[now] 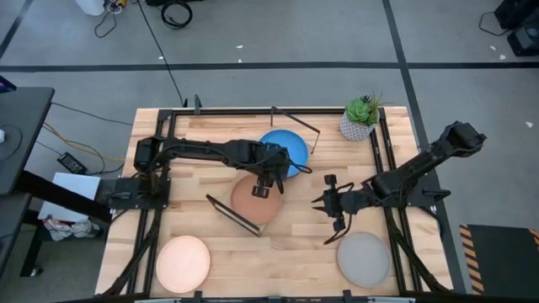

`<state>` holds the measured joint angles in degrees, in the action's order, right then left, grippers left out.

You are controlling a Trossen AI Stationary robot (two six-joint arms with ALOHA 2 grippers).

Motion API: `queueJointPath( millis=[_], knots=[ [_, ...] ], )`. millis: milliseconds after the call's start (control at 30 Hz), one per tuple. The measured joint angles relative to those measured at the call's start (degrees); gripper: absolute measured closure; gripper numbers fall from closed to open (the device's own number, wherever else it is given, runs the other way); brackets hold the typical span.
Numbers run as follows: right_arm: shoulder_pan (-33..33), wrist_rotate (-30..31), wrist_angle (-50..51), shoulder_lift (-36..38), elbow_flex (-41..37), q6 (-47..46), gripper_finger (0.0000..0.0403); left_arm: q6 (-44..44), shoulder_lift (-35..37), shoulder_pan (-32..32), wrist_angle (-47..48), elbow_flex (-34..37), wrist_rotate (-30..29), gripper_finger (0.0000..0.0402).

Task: Place and stack plates onto a shelf
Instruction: Stack the gray plate on top of the brown plate

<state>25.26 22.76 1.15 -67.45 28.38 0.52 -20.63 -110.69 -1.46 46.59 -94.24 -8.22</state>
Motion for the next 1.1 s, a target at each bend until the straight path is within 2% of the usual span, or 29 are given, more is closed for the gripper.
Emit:
queueJointPath(
  millis=[133,300,400,567,700,900,1000,1100],
  knots=[
    [2.2,-1.9,12.1,0.1,7.1,-4.5,0.0312,-2.9,0.1,-0.5,-2.0,1.6,0.1,0.0226],
    [3.9,-6.3,25.9,-1.7,13.3,-10.1,0.0307,-7.2,2.0,-1.0,-4.5,5.3,1.9,0.0254],
    [4.5,-12.3,33.4,-5.0,16.6,-14.4,0.0300,-8.0,5.4,-2.6,-9.3,10.2,5.5,0.0272],
    [6.6,-18.1,43.5,-10.8,22.1,-18.0,0.0284,-8.2,12.6,-5.8,-19.0,19.5,6.0,0.0290],
    [7.4,-23.0,45.8,-15.3,23.4,-19.9,0.0264,-6.3,18.1,-7.3,-23.8,24.7,7.1,0.0291],
    [7.7,-31.3,47.5,-21.4,23.3,-23.4,0.0232,-5.3,25.9,-7.7,-25.5,29.2,7.5,0.0292],
    [8.2,-32.6,48.6,-23.7,23.3,-25.6,0.0229,-4.2,28.9,-7.7,-26.0,30.2,7.5,0.0292],
    [9.5,-31.3,49.2,-26.2,23.3,-26.3,0.0237,-2.7,30.9,-7.6,-25.7,30.1,7.5,0.0292]
  ],
)
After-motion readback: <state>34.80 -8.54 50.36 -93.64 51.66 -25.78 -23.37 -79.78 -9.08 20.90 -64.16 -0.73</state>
